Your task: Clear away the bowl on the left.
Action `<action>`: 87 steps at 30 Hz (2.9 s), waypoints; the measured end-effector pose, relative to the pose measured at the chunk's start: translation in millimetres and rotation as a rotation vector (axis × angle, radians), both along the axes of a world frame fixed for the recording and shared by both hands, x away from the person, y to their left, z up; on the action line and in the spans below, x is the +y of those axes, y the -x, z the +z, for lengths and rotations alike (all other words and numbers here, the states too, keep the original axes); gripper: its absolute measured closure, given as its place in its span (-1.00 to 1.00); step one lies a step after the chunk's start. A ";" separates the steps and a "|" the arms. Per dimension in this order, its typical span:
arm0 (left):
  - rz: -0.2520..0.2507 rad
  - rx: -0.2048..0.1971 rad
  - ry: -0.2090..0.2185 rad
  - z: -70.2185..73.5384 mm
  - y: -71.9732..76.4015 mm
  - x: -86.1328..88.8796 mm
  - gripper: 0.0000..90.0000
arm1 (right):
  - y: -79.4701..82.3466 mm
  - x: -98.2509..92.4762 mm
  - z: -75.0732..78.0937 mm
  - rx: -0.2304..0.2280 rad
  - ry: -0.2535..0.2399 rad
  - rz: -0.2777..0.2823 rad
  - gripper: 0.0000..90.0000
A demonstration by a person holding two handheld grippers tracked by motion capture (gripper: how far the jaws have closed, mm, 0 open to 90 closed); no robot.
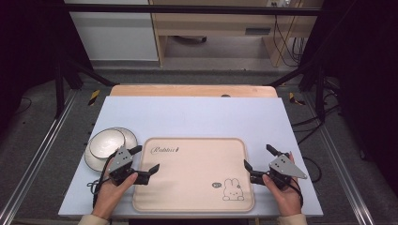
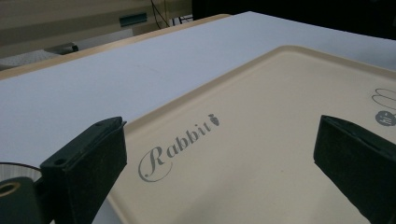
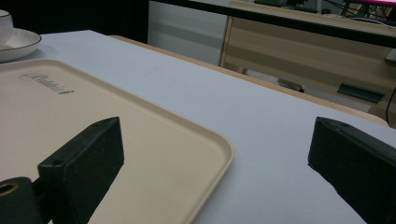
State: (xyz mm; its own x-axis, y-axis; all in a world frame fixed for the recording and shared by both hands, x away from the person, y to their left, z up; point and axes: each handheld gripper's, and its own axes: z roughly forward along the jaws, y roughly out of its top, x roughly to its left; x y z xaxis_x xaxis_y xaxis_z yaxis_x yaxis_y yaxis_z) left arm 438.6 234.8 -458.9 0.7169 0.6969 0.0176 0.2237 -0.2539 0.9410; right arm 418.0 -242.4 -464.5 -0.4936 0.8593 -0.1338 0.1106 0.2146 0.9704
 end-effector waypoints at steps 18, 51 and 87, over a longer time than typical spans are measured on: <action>-0.015 -0.024 0.045 14.9 6.9 6.6 -0.94 | 4.2 -1.5 5.4 -0.037 -0.039 0.010 -0.92; 0.285 -0.124 -0.001 74.7 -1.8 100.7 -0.92 | 3.1 2.0 3.6 -0.027 -0.046 0.009 -0.93; 0.632 0.232 -0.061 48.9 -43.6 157.1 -0.50 | 2.2 3.3 2.7 -0.013 -0.034 -0.018 -0.88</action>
State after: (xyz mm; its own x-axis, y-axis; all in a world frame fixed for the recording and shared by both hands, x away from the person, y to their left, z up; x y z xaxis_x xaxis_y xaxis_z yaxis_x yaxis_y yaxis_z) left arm 482.2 391.9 -410.0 0.1617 0.9862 -0.0350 0.5408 -0.0589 0.8391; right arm 415.9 -239.1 -461.8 -0.4768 0.8720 -0.1109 0.1010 0.1797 0.9785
